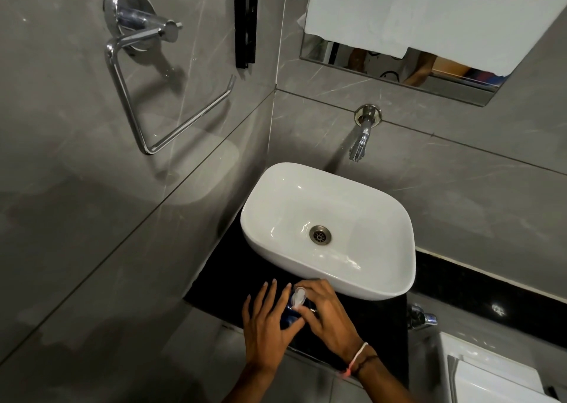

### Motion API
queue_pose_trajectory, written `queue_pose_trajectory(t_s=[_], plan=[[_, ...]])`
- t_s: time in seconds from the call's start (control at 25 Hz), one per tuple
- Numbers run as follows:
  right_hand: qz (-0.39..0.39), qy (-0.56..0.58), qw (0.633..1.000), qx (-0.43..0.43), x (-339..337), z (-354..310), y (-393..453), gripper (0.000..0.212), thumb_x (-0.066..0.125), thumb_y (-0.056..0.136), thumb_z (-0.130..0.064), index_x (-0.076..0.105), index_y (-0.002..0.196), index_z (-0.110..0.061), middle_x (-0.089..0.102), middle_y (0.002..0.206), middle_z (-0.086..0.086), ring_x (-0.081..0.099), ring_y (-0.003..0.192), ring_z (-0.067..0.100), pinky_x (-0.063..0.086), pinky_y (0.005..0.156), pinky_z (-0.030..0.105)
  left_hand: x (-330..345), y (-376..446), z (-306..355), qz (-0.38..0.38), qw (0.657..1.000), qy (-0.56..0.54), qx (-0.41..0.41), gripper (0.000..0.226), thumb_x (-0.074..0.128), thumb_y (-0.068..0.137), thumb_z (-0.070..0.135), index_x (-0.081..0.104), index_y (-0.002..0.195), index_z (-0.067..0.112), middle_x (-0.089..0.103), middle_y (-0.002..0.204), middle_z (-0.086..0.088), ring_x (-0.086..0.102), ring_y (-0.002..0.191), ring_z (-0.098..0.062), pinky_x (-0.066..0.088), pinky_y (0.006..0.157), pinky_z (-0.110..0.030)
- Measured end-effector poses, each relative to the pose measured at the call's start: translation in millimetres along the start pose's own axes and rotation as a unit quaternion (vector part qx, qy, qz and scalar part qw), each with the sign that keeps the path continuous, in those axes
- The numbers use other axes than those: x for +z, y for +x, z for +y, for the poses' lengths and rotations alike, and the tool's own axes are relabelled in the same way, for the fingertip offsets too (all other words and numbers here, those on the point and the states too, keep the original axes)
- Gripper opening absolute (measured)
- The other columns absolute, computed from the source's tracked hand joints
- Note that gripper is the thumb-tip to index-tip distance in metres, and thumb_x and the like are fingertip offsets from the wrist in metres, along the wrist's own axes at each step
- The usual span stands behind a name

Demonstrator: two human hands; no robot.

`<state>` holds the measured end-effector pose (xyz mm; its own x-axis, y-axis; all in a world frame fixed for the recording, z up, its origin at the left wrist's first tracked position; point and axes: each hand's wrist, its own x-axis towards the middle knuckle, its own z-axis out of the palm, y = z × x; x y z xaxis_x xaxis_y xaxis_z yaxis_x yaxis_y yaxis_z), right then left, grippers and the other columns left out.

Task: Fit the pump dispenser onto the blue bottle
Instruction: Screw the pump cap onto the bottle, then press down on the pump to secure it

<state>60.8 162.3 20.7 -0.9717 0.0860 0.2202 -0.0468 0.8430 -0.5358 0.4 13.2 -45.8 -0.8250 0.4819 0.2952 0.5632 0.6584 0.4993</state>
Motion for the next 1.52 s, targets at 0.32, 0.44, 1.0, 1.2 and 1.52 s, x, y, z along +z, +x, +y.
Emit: queue_pose_trajectory(t_s=[0.32, 0.44, 1.0, 1.2, 1.52], plan=[[0.019, -0.013, 1.0, 0.016, -2, -9, 1, 0.024, 0.069, 0.097, -0.03, 0.07, 0.115, -0.015, 0.068, 0.118, -0.002, 0.056, 0.11, 0.015, 0.053, 0.095, 0.037, 0, 0, -4, -0.009, 1.0, -0.006, 0.014, 0.072, 0.078, 0.069, 0.058, 0.062, 0.131, 0.027, 0.06, 0.139, -0.001, 0.054, 0.13, -0.024, 0.045, 0.104, -0.053], [-0.039, 0.056, 0.997, 0.037, -20, -13, 8, 0.061, 0.073, 0.09, -0.044, 0.052, 0.143, -0.021, 0.056, 0.138, -0.013, 0.046, 0.13, 0.001, 0.04, 0.113, 0.021, -3, 1, -3, -0.006, 1.0, -0.013, 0.016, 0.065, 0.06, 0.076, 0.065, 0.063, 0.129, 0.027, 0.061, 0.138, 0.0, 0.054, 0.13, -0.023, 0.045, 0.104, -0.053], [-0.162, -0.054, 0.982, 0.076, -59, -38, 37, 0.03, 0.073, 0.086, -0.034, 0.067, 0.111, -0.018, 0.076, 0.091, 0.002, 0.07, 0.084, 0.021, 0.058, 0.074, 0.037, -4, 2, 0, 0.015, 0.999, -0.035, 0.002, 0.076, 0.041, 0.081, 0.081, 0.066, 0.125, 0.024, 0.066, 0.132, -0.003, 0.058, 0.125, -0.022, 0.047, 0.101, -0.052], [-0.165, -0.152, 0.969, 0.107, -60, -40, 26, 0.039, 0.068, 0.089, -0.053, 0.069, 0.089, -0.014, 0.075, 0.091, 0.008, 0.069, 0.085, 0.027, 0.056, 0.074, 0.038, -4, 3, -2, -0.003, 0.999, -0.041, 0.004, 0.07, 0.047, 0.081, 0.076, 0.064, 0.128, 0.028, 0.065, 0.132, -0.001, 0.058, 0.125, -0.021, 0.047, 0.101, -0.051], [-0.119, -0.037, 0.985, 0.117, -66, -42, 29, 0.047, 0.082, 0.079, -0.047, 0.063, 0.118, -0.028, 0.075, 0.09, -0.005, 0.071, 0.08, 0.011, 0.058, 0.075, 0.028, -5, 4, 0, -0.016, 0.999, -0.047, -0.008, 0.077, 0.041, 0.08, 0.083, 0.065, 0.127, 0.028, 0.067, 0.13, -0.001, 0.059, 0.124, -0.02, 0.04, 0.103, -0.046]])
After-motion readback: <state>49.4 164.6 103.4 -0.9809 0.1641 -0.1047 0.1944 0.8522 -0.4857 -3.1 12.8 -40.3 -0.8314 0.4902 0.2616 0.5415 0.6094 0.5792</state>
